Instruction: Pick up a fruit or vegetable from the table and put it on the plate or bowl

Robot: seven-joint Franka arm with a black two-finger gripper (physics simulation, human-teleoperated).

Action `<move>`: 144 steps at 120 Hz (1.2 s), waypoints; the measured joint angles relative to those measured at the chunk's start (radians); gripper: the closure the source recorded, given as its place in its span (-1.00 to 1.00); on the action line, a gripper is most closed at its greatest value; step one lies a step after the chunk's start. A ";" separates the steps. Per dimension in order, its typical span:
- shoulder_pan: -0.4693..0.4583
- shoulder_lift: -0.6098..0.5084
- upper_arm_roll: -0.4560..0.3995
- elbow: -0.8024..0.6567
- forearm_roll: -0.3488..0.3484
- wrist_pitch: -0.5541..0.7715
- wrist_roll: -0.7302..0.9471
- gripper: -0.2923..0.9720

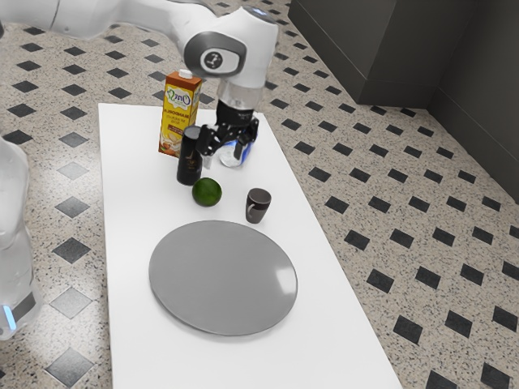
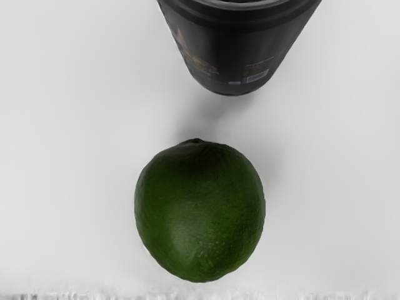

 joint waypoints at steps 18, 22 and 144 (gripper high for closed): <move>0.016 -0.020 -0.013 -0.008 -0.004 -0.011 -0.044 -0.54; 0.022 -0.021 -0.014 -0.009 -0.004 -0.014 -0.052 -0.54; 0.078 0.024 -0.008 -0.110 -0.042 0.021 -0.086 -0.54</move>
